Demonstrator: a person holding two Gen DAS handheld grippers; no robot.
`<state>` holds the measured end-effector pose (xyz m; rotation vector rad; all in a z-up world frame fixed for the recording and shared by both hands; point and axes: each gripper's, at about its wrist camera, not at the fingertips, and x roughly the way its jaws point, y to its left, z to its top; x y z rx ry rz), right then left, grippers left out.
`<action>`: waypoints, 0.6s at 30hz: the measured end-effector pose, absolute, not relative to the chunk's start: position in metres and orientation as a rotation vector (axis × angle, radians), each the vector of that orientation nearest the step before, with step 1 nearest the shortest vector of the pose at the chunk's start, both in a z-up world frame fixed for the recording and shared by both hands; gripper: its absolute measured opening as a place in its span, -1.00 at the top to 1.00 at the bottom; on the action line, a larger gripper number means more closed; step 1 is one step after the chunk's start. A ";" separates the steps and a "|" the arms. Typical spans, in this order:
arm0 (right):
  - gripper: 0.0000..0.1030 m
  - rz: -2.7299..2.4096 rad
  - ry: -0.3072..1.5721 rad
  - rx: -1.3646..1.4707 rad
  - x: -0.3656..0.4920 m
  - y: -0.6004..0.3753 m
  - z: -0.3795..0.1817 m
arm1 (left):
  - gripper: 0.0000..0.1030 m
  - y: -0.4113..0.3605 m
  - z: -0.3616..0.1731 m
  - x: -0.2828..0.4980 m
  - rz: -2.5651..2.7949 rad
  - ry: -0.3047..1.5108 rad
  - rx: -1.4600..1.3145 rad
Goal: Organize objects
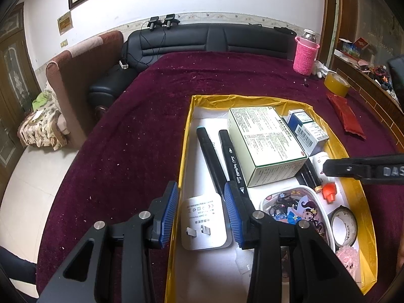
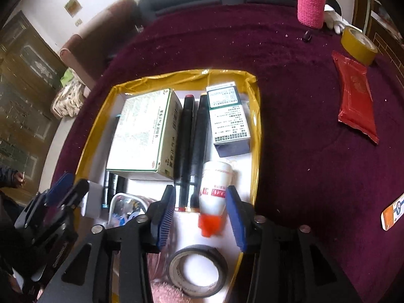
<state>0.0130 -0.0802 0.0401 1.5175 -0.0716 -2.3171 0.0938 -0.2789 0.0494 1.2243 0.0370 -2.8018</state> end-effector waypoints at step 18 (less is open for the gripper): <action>-0.41 -2.354 -0.098 1.410 0.049 -0.053 0.050 | 0.44 -0.285 0.044 0.119 -2.754 0.072 1.318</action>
